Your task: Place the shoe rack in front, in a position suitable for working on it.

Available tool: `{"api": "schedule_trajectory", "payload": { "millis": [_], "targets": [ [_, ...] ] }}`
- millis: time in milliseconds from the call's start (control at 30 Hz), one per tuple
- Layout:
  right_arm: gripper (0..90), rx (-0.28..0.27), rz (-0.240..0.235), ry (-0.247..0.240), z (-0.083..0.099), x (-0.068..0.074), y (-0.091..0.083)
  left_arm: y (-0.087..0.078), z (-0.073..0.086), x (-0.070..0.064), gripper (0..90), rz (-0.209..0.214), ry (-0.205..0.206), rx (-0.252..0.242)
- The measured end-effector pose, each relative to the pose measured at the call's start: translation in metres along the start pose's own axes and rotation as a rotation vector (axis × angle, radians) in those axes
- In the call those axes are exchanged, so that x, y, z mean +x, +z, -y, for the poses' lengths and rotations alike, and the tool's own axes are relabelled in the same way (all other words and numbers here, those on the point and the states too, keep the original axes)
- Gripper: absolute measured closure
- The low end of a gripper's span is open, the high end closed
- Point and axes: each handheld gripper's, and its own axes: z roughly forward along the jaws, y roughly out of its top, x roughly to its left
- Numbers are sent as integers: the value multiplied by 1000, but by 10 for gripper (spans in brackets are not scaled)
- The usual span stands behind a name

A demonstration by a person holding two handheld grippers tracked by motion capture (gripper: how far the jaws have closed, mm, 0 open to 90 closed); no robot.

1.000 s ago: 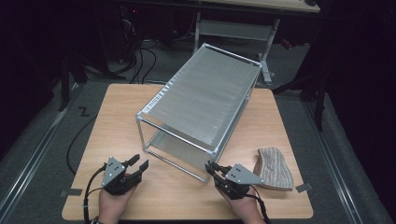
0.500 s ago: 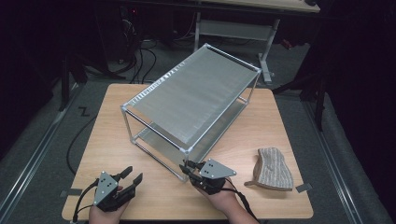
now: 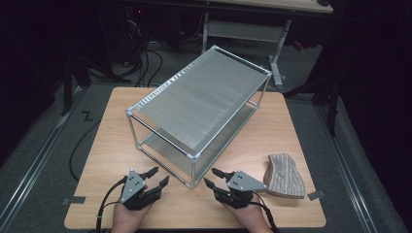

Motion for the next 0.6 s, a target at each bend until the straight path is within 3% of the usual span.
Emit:
{"api": "schedule_trajectory", "payload": {
  "millis": [33,100,133,167,267,300,333,367,400,433,467,533,600],
  "targets": [
    [555,1,49,17,4,-5,-10,5,-1,-3,466,19,4,0],
    [552,0,97,40,7,-12,-20,12,-4,-11,453,59,13,-6],
    [550,-5,116,51,9,-16,-25,19,-7,-21,447,102,21,-20],
    [550,-5,116,51,9,-16,-25,19,-7,-21,440,102,21,-20],
    [546,-2,184,89,15,-27,-39,29,-15,-40,421,132,63,-44],
    [545,-3,217,110,18,-33,-46,31,-17,-43,428,142,56,-48],
    [545,-3,217,110,18,-33,-46,35,-19,-47,428,150,48,-50],
    [544,-4,231,127,20,-35,-50,38,-22,-51,449,143,53,-45],
    [541,-4,267,140,22,-39,-56,42,-26,-54,548,153,70,-26],
    [541,-4,267,140,22,-39,-56,42,-26,-54,603,153,70,-26],
    [542,7,288,143,24,-42,-59,44,-30,-54,657,132,69,-10],
    [512,28,330,153,24,-44,-60,44,-30,-51,794,132,52,-9],
    [472,46,356,171,25,-48,-59,42,-30,-51,803,120,57,-7]
  ]
}}
